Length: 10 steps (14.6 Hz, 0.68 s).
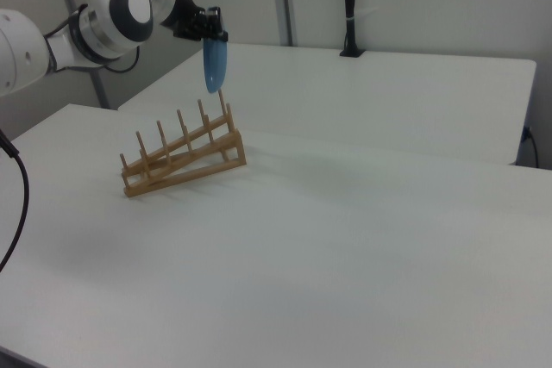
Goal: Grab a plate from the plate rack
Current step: 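Lift the gripped blue plate up out of the rack slots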
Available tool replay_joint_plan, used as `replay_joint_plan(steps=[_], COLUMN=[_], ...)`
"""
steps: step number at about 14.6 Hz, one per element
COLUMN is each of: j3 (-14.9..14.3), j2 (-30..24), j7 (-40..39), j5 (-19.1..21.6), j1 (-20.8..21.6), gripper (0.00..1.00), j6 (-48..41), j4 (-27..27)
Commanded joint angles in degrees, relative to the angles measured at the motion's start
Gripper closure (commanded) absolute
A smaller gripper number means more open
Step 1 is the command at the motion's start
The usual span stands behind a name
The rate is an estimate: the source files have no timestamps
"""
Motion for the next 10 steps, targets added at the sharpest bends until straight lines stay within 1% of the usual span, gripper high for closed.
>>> replay_joint_plan(steps=[1, 2, 3, 4, 6, 8, 9, 10], j3=[-0.25, -0.25, -0.25, -0.25, -0.33, -0.33, -0.59, -1.90], j2=[-2.80, -3.94, -4.99, -5.61, -6.58, -7.55, -7.55, -7.55], j7=[0.34, 0.52, 0.61, 0.61, 0.00, -2.28, -6.03, -8.77], j5=[-0.25, 1.14, 4.29, 8.06, 15.97, 23.00, 28.96, 32.67], j1=[-0.97, -1.58, -2.72, -3.77, -6.06, -9.13, -11.23, -12.82], gripper=[0.96, 0.97, 0.97, 0.97, 0.98, 0.98, 1.00, 1.00], j6=[0.08, -0.09, -0.18, -0.53, -4.73, -12.09, -19.10, -24.48], j4=[-0.99, -1.17, -1.52, -1.78, -3.27, -4.33, -4.51, -4.51])
